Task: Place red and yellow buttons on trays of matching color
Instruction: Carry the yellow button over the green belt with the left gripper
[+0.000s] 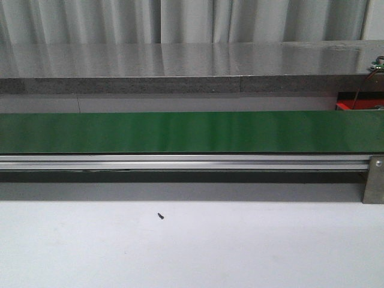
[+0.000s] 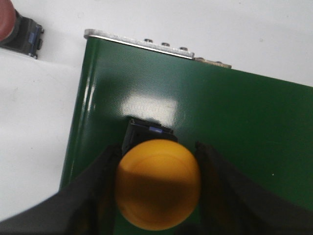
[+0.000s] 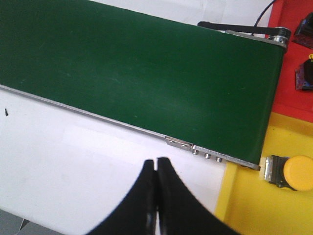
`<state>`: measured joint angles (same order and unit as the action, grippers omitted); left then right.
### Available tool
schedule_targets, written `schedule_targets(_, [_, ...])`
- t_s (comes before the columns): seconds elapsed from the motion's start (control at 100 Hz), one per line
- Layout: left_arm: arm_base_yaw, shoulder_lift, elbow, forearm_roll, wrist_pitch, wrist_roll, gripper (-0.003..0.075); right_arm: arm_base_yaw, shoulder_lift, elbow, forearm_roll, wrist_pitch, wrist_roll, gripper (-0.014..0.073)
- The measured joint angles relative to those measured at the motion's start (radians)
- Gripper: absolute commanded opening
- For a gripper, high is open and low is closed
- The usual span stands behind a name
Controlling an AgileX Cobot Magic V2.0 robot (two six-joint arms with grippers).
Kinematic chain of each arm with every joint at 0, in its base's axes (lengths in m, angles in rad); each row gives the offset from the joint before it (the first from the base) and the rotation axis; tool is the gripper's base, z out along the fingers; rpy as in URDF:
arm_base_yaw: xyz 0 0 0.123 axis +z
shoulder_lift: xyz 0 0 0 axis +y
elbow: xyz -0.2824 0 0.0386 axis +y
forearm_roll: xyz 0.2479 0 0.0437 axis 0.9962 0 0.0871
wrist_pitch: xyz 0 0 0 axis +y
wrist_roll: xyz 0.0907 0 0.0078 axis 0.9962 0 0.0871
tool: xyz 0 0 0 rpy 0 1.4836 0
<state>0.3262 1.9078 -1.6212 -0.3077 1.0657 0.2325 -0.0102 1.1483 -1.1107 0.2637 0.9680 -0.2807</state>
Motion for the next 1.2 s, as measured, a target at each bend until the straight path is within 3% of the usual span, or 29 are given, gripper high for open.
schedule_targets(0.19, [0.0,0.002,0.0,0.002,0.008,0.0,0.0345,0.0,0.0,0.0,0.0,0.0,0.0,-0.0071])
schedule_targets(0.39, [0.0,0.002,0.0,0.002,0.011,0.0,0.0446,0.0,0.0,0.0,0.0,0.0,0.0,-0.0071])
schedule_targets(0.85, [0.0,-0.099,-0.006,-0.046,0.007,0.0,0.0453,0.0,0.0,0.0,0.0,0.0,0.0,-0.0071])
schedule_targets(1.2, [0.0,-0.156,-0.122,-0.021,0.005,0.002,0.0453,0.0,0.0,0.0,0.0,0.0,0.0,-0.0071])
